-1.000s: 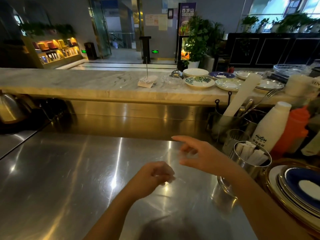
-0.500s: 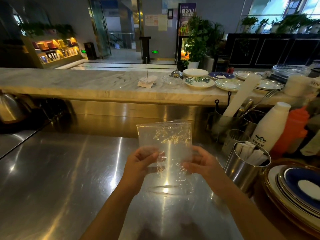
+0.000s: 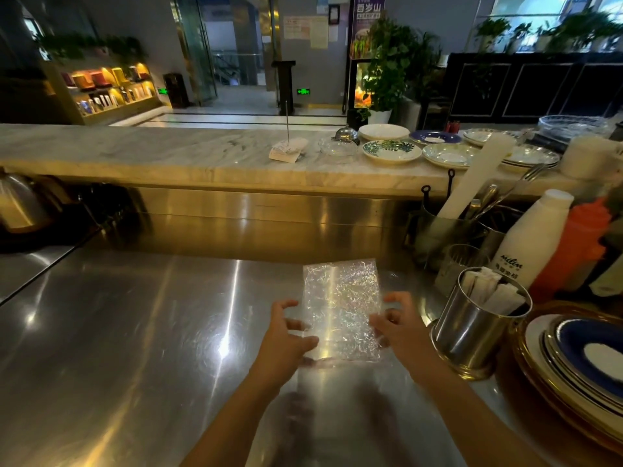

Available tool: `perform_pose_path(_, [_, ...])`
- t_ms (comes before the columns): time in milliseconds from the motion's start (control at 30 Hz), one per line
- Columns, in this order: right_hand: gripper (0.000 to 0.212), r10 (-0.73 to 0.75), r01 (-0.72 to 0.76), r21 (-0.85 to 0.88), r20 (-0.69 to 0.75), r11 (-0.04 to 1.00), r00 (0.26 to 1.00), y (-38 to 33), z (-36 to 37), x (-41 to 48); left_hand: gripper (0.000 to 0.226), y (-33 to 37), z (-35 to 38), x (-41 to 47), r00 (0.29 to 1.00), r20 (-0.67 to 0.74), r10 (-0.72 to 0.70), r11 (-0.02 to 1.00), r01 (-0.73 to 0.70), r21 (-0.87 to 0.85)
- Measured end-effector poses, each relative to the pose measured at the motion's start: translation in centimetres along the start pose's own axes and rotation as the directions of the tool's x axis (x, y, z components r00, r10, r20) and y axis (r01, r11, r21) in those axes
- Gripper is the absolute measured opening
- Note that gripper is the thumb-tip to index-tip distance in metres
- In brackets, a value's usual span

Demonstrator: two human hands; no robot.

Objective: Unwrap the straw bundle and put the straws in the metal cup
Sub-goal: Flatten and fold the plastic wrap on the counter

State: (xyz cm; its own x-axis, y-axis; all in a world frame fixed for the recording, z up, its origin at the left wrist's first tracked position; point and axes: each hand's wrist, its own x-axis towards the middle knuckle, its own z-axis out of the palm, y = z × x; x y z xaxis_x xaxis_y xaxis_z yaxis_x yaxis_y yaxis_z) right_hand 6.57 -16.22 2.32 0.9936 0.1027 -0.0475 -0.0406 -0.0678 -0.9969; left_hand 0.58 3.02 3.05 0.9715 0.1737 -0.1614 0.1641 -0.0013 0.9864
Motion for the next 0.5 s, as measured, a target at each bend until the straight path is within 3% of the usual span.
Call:
perform_pose_path(100, [0.020, 0.018, -0.024, -0.115, -0.051, 0.993, 0.999, 1.8, 0.6, 0.9, 0.032, -1.6, 0.7, 0.8, 0.998, -0.039, 0.051, 0.970, -0.040, 0.241])
perform_pose_path(200, [0.040, 0.015, -0.034, -0.223, -0.086, 0.974, 0.996, 3.2, 1.2, 1.7, 0.035, -3.3, 1.4, 1.5, 0.991, -0.077, 0.109, 0.896, -0.064, 0.439])
perform_pose_path(333, [0.058, -0.065, 0.056, -0.469, -0.004, 0.882, 0.998, 4.9, 1.7, 1.6, 0.039, -5.0, 2.0, 2.0, 0.993, -0.056, 0.107, 0.804, -0.053, 0.593])
perform_pose_path(400, [0.053, -0.052, 0.081, -0.621, 0.066, 0.779, 0.997, 5.9, 1.7, 1.5, 0.041, -6.0, 2.1, 2.1, 0.998, -0.032, 0.050, 0.754, -0.017, 0.657])
perform_pose_path(500, [0.030, 0.048, 0.105, -0.876, 0.144, 0.471, 0.988, 7.1, 1.4, 1.6, 0.040, -7.3, 2.2, 1.9, 1.000, 0.014, 0.013, 0.568, -0.019, 0.823])
